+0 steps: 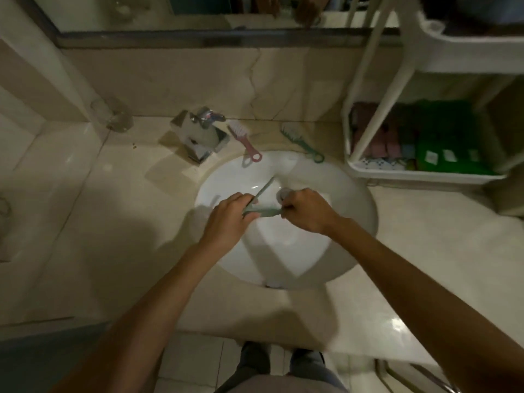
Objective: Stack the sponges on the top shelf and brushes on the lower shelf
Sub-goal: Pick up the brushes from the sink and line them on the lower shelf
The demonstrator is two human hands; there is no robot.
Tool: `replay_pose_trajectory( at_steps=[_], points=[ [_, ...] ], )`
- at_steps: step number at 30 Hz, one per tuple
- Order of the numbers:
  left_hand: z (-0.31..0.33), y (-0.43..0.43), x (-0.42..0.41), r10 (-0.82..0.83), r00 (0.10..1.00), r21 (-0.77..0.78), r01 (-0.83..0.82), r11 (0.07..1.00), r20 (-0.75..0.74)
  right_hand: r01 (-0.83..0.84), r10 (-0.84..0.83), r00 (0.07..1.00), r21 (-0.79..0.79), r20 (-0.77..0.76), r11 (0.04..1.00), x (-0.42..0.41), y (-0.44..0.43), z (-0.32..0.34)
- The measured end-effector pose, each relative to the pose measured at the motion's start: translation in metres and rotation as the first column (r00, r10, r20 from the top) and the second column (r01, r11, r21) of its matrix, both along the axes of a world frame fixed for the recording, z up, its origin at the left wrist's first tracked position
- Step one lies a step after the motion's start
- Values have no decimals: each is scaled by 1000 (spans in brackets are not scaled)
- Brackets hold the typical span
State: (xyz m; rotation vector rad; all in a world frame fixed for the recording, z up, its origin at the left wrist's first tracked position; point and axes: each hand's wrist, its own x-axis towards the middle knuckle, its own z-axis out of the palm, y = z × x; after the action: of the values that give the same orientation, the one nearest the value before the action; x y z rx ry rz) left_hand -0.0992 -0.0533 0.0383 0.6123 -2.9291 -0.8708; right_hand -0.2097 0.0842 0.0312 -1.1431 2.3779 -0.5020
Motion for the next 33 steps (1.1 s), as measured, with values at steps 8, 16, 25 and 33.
replay_pose_trajectory(
  at_steps=[8,16,25,33],
  points=[
    [19,108,-78,-214,974,-59,210,976,-70,377,-230,690,-69,686,924,-59,153,16],
    [21,179,-143,-318,942,-70,312,948,-108,433,-221,561,-56,798,900,-100,259,14],
    [29,214,-170,-29,966,66,47,997,-258,753,-281,450,-191,848,630,-124,242,14],
    [17,213,-171,-2,961,132,40,990,-278,892,-545,330,-67,771,446,-138,218,14]
  ],
)
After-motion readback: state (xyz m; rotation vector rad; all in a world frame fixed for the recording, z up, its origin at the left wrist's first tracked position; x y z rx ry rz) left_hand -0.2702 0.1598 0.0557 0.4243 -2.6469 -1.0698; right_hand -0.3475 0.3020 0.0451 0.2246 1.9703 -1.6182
